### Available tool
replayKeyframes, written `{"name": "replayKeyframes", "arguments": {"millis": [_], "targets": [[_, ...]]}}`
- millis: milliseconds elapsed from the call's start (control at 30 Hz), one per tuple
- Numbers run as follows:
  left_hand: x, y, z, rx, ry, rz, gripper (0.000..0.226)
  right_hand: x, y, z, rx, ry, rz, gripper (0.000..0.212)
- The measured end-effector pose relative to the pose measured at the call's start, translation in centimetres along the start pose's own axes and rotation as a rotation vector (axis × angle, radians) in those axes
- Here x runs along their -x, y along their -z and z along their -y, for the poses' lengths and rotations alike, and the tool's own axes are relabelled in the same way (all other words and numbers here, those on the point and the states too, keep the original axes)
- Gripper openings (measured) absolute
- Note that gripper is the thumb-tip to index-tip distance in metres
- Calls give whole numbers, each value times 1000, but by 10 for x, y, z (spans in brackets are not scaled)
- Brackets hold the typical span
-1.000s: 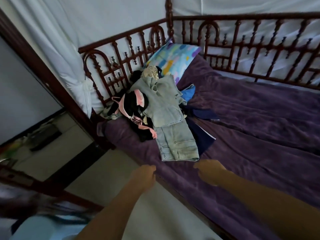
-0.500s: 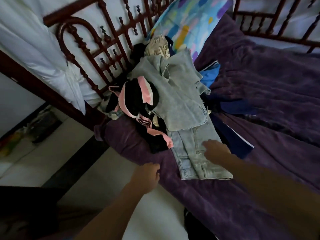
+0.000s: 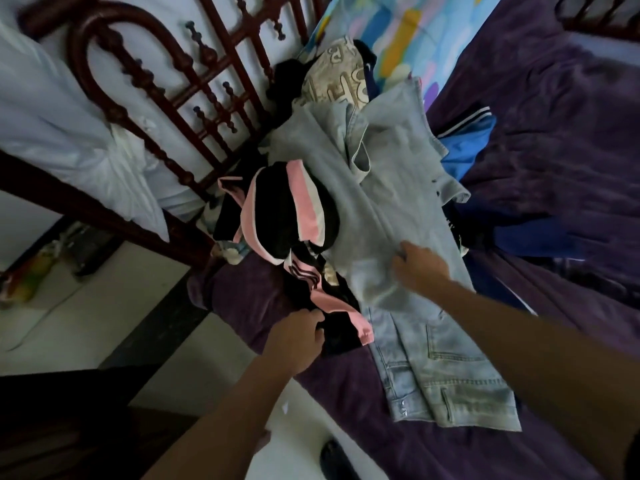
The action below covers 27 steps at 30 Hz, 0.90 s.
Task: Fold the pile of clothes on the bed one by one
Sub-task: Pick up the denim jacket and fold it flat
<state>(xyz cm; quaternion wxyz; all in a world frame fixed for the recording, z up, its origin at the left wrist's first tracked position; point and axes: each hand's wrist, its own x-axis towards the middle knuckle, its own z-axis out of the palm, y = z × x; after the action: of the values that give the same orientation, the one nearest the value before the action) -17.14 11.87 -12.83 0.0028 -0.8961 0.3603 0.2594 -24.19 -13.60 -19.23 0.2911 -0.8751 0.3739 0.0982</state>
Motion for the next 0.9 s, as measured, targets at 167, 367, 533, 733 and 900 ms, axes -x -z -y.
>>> {"name": "replayKeyframes", "arguments": {"millis": [167, 367, 533, 733, 900], "targets": [[-36, 34, -10, 31, -117, -99, 40, 69, 22, -2, -351, -20, -28, 29], [-74, 72, -66, -29, -397, -109, 101, 107, 158, 5, -1142, -267, -230, 19], [-81, 104, -117, 129, -583, -238, 85, 133, 247, 27, -1591, -229, -212, 26], [-77, 195, -141, 580, -656, -326, 10, 157, 307, 53, -1611, -124, -152, 31], [-65, 289, -141, 614, -866, -354, 26, 175, 339, 56, -1713, -57, -491, 31]]}}
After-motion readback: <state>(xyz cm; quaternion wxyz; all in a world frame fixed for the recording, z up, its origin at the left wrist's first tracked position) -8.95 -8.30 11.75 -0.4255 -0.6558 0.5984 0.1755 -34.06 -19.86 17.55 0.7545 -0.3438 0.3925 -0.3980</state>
